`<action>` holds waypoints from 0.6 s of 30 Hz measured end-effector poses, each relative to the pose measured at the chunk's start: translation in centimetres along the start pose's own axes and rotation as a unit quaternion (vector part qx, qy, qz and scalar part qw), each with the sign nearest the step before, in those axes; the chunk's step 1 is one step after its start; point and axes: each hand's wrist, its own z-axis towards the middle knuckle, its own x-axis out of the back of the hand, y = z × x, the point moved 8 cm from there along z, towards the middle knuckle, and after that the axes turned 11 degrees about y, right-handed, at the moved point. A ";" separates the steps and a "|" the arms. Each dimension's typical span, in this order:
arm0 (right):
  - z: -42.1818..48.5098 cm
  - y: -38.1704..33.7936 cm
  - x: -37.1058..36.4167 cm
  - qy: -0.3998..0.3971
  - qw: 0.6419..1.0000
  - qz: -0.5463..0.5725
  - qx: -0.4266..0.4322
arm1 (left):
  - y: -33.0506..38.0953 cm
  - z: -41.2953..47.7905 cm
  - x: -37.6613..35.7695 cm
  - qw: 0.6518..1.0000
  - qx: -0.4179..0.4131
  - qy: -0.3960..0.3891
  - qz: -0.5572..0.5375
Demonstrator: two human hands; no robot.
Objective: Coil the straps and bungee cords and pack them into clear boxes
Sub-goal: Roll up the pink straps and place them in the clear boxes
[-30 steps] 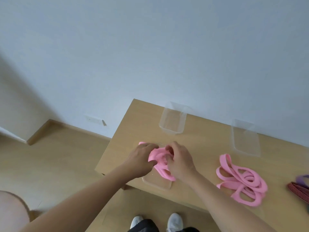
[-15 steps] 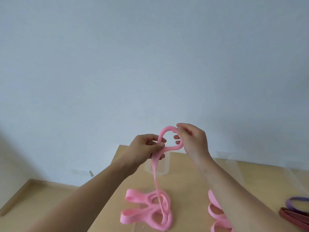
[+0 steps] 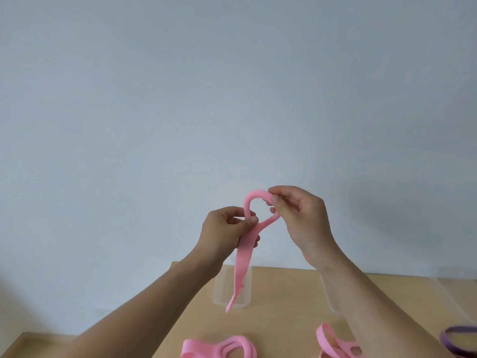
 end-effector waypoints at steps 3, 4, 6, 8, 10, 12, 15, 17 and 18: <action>-0.5 -0.6 -0.1 -0.016 0.999 -0.014 0.048 | 0.3 0.1 0.0 0.999 0.006 -0.005 -0.035; -0.7 -0.8 -0.1 -0.018 0.998 -0.015 0.063 | 0.4 0.1 -0.2 0.999 0.012 -0.019 -0.043; -1.0 -1.3 -0.2 -0.020 0.994 -0.031 0.099 | 0.4 -0.2 -1.0 0.996 0.022 -0.059 -0.056; -1.2 -1.7 -0.1 -0.013 0.986 -0.069 0.152 | 0.7 -0.6 -1.8 0.993 0.017 -0.097 -0.066; -1.4 -2.1 0.0 -0.004 0.971 -0.102 0.217 | 0.9 -0.9 -2.2 0.991 0.013 -0.106 -0.077; -1.8 -1.9 -0.1 -0.003 0.958 -0.112 0.262 | 0.7 -1.0 -2.2 0.992 0.012 -0.093 -0.090; -2.4 -1.3 -0.5 -0.007 0.944 -0.129 0.305 | 0.1 -1.1 -1.8 0.992 0.017 -0.056 -0.114; -2.8 -0.9 -0.8 -0.016 0.939 -0.137 0.313 | -0.2 -1.3 -1.6 0.992 0.015 -0.043 -0.115; -3.0 -0.8 -1.0 -0.022 0.938 -0.139 0.316 | -0.3 -1.5 -1.5 0.993 0.011 -0.041 -0.110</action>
